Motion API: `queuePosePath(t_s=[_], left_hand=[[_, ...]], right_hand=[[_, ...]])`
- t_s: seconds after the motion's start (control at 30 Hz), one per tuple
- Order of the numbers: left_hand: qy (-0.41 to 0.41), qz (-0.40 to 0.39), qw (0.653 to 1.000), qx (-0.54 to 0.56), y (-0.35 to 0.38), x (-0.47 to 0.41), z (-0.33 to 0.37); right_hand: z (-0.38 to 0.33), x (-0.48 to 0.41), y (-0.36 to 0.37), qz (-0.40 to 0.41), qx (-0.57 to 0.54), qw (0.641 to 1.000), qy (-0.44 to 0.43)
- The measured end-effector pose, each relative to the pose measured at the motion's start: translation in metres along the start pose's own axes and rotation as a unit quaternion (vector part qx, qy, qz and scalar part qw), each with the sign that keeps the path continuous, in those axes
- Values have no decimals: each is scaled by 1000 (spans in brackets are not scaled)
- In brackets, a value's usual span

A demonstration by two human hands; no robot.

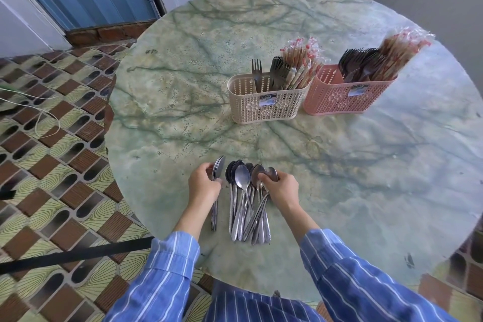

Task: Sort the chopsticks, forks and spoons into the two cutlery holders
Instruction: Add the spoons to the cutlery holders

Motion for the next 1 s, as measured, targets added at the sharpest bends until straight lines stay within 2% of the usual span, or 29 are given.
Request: queuePosePath(t_s=[0.17,0.37,0.5,0.6,0.73,0.83,0.93,1.0], left_hand=[[10,25,999,44,-5,-1,1],[-3,-58,995,87,2,5,14],[-15,-127,977,169,12,9,28],[-36,-200,944,260,20,16,45],[-61,-292,900,319,32,24,67],[-44,-343,879,329,41,25,86],[5,-363,884,295,55,29,102],[30,-365,891,267,64,35,110]], right_hand=[[1,-1,-7,-5,24,1000,-2],[-3,3,-15,27,5,998,-54],[0,3,-26,27,-116,993,-13],[1,0,-33,4,-204,979,20],[-1,-3,-45,-28,-396,914,83],[-8,-9,-61,-30,-414,906,85],[-15,-15,-79,-19,-418,902,104],[-19,-15,-89,-8,-461,878,126]])
Point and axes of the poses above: each hand's wrist, its own x-axis away from the middle knuckle, its own y-axis out of the palm, z = x × y, the point moved 5 cm from there along -x, towards the middle knuckle, and after that the axes turned 4 degrees about z, right-handed, at the moved point
